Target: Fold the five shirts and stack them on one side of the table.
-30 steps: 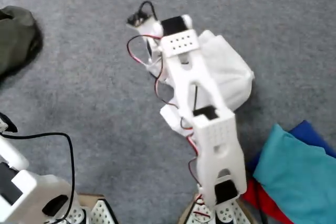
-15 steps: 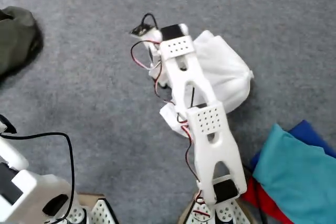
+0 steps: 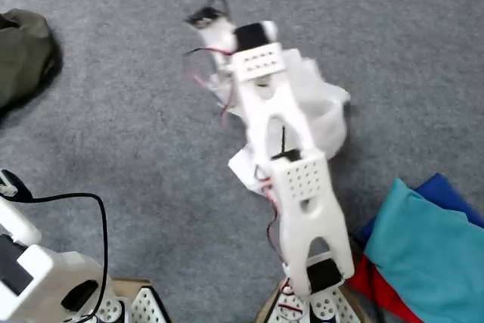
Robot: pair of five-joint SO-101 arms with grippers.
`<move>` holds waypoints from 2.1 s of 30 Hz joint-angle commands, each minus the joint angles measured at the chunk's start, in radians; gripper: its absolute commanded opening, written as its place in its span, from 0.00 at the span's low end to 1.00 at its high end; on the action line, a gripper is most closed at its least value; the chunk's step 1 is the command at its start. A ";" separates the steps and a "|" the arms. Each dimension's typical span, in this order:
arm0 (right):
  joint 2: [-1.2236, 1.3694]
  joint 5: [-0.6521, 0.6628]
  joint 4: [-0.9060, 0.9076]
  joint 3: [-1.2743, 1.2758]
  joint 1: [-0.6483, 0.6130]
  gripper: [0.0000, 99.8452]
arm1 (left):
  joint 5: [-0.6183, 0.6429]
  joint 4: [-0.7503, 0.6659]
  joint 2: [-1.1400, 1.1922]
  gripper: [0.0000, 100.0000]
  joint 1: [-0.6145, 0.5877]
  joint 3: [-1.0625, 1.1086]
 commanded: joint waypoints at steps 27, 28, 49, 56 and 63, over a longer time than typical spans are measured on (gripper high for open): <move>-0.317 0.000 -0.002 0.028 0.288 0.01 | -0.006 0.002 -0.044 0.20 -0.054 -0.003; -0.282 0.000 -0.018 0.061 0.320 0.01 | -0.006 0.002 -0.044 0.20 -0.054 -0.003; 0.067 0.221 -0.072 0.110 0.803 0.01 | -0.051 0.009 -0.044 0.20 -0.002 0.000; 0.067 0.287 -0.075 0.110 0.863 0.01 | -0.026 0.100 -0.044 0.20 0.227 0.003; 0.061 0.348 -0.048 0.093 0.937 0.16 | 0.132 0.107 -0.045 0.20 0.571 -0.051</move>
